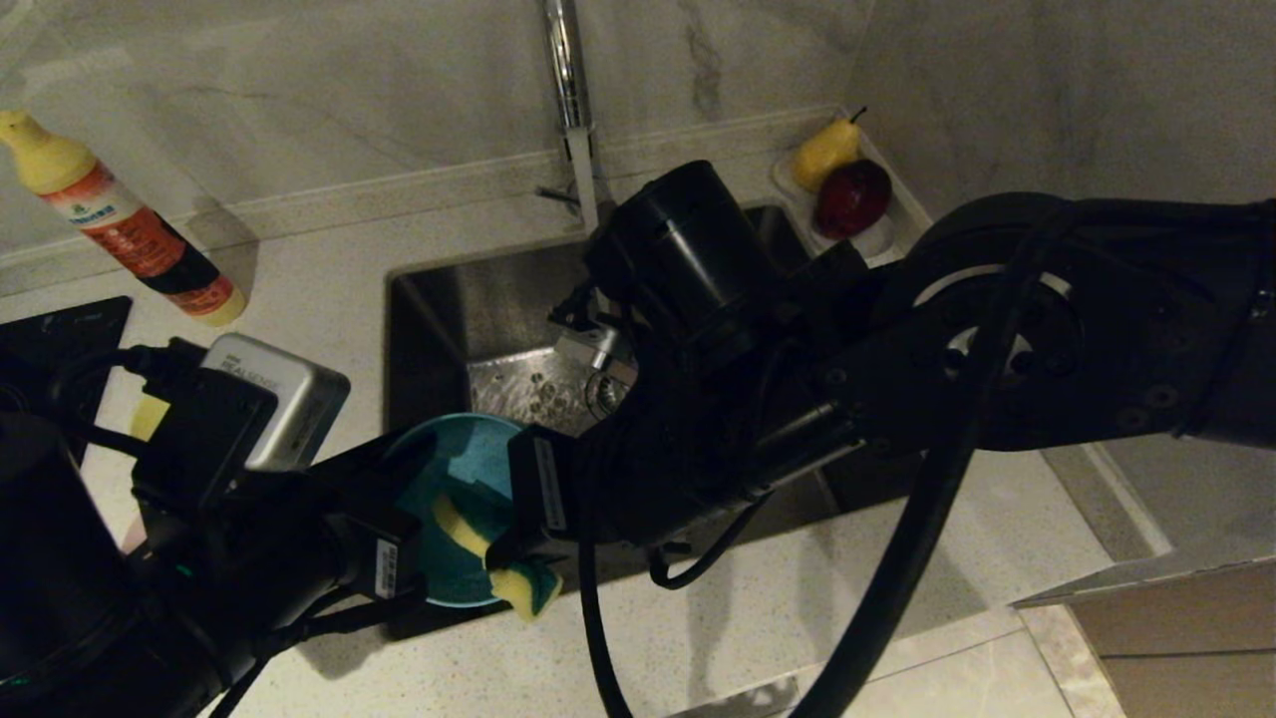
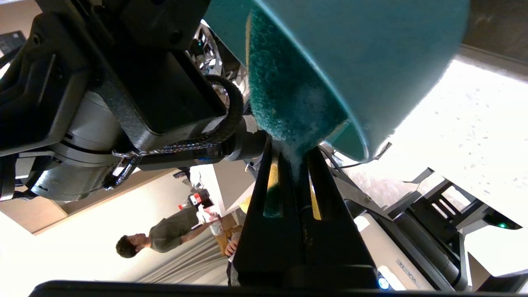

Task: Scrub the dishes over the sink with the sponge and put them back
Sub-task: Wipe the bowl

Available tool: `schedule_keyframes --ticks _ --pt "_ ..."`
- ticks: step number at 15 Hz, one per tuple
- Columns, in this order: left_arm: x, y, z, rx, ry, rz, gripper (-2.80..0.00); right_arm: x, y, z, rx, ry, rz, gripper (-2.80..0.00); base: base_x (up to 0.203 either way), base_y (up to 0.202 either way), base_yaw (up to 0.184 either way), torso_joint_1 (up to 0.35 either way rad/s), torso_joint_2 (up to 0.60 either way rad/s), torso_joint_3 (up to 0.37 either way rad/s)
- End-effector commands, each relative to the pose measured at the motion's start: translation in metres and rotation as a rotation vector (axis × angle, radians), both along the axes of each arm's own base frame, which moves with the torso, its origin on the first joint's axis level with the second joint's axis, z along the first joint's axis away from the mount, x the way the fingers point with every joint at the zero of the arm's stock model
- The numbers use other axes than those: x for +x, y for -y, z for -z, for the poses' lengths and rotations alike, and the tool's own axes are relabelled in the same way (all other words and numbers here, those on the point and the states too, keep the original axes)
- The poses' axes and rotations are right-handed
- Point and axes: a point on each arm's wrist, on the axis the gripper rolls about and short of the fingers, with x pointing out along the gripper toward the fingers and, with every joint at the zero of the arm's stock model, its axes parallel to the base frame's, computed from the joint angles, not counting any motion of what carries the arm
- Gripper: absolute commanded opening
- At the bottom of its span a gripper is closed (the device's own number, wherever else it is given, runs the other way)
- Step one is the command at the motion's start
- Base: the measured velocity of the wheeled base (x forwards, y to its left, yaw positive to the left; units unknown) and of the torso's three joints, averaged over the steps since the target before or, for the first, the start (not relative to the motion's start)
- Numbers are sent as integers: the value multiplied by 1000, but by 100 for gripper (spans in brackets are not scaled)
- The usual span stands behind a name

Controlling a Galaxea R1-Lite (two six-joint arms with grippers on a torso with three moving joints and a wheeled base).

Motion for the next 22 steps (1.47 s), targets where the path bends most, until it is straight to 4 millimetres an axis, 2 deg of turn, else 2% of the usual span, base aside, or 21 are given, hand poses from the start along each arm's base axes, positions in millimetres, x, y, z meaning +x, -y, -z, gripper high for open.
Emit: schedule_keyframes --ticks 1,6,13,16,22 --pt "0 0 1 4 -2 -4 -280 -4 -4 1 3 -3 -13 -280 0 0 0 0 0 0" --pt "1 0 -1 -2 4 -5 -280 -5 1 -2 -3 -11 -4 -280 0 0 0 0 0 0" --pt "-1 -2 1 -4 2 -9 -280 13 29 -20 32 15 74 -280 0 0 0 0 0 0" --pt "-1 -2 4 1 -9 -9 -280 19 32 -25 61 36 91 -280 0 0 0 0 0 0" --pt "-1 -2 9 12 -24 -8 -280 17 35 -38 128 91 87 -280 0 0 0 0 0 0"
